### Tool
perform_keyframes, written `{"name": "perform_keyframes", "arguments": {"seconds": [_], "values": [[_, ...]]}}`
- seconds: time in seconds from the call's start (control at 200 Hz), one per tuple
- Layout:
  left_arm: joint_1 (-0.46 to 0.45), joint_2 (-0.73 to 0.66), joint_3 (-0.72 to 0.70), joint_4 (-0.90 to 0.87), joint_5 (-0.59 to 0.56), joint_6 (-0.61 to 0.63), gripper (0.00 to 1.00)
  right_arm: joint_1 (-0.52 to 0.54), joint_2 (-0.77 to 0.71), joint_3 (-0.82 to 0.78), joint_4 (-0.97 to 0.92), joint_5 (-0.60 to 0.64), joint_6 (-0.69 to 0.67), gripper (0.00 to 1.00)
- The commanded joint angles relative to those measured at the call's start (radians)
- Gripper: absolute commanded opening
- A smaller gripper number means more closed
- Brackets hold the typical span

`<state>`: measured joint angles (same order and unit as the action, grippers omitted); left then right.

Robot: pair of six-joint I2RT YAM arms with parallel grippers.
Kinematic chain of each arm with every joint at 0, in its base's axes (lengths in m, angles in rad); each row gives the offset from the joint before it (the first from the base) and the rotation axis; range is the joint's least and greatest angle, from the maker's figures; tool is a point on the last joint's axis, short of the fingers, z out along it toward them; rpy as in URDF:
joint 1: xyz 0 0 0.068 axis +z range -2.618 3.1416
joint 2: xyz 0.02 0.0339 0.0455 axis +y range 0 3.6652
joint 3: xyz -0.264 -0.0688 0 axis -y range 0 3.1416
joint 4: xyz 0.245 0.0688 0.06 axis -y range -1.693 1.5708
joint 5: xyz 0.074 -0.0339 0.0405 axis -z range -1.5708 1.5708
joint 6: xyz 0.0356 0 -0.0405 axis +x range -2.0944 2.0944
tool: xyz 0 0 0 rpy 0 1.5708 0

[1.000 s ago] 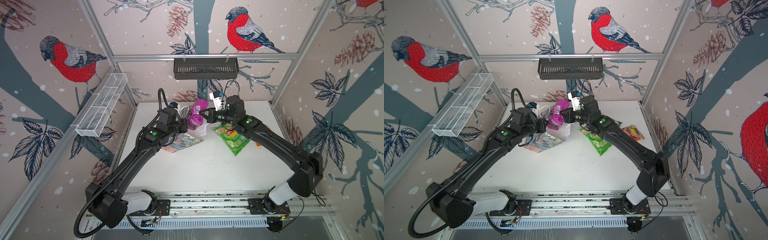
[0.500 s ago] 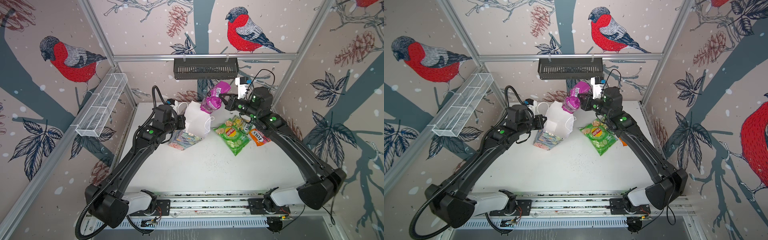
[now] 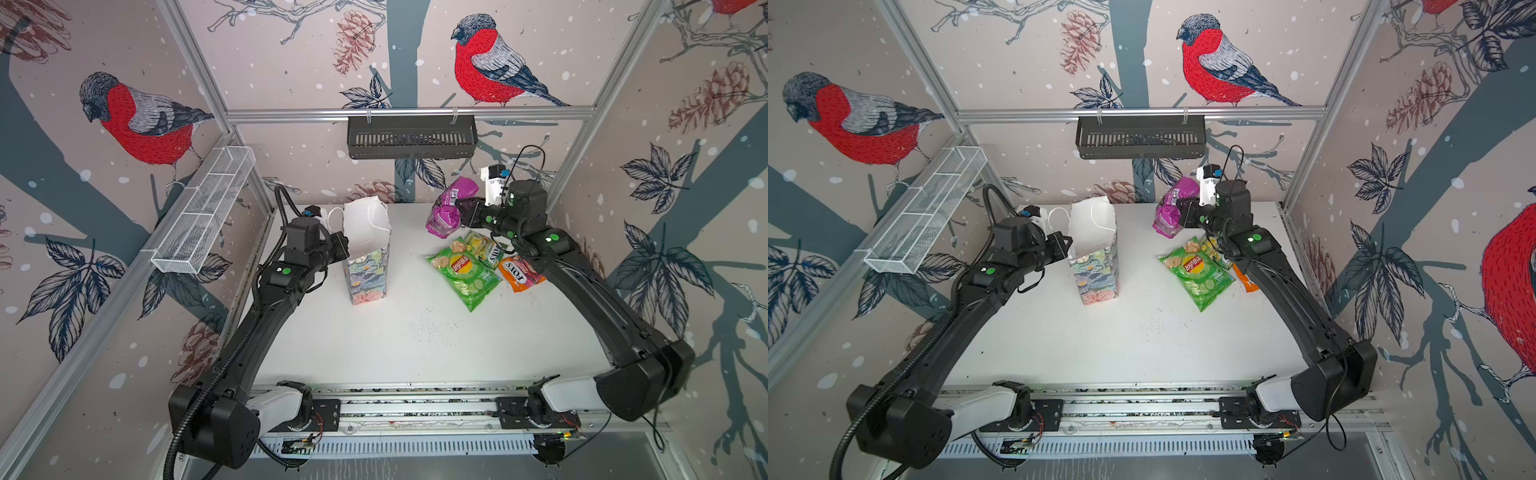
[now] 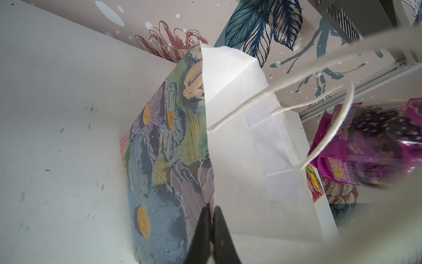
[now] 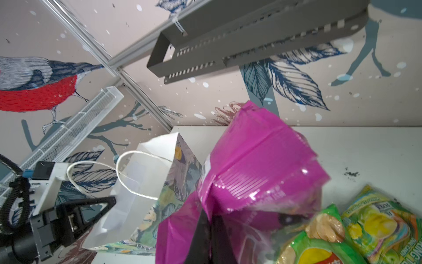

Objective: Take the snacks out of the paper bag
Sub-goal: Place the paper bag at the center of the table.

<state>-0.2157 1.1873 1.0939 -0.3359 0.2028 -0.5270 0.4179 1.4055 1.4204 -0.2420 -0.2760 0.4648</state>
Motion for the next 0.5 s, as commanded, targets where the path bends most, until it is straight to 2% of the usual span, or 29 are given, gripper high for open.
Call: {"name": "perform_keyframes", "arguments": {"seconds": [0.0, 0.245, 0.36, 0.385, 0.495], "values": [[0.015, -0.013, -0.008, 0.047, 0.008, -0.013, 0.1, 0.005, 0.023, -0.031, 0.035, -0.054, -0.023, 0.0], [0.034, -0.028, -0.019, 0.064, -0.003, -0.005, 0.16, 0.042, 0.136, -0.044, 0.042, -0.12, -0.049, 0.0], [0.034, -0.041, -0.023, 0.089, -0.009, -0.005, 0.23, 0.053, 0.196, -0.018, 0.038, -0.121, -0.062, 0.0], [0.034, -0.046, -0.024, 0.091, -0.017, -0.004, 0.28, 0.055, 0.21, -0.009, 0.034, -0.124, -0.067, 0.0], [0.035, -0.068, -0.025, 0.099, -0.047, 0.002, 0.33, 0.066, 0.273, 0.024, 0.02, -0.133, -0.089, 0.0]]}}
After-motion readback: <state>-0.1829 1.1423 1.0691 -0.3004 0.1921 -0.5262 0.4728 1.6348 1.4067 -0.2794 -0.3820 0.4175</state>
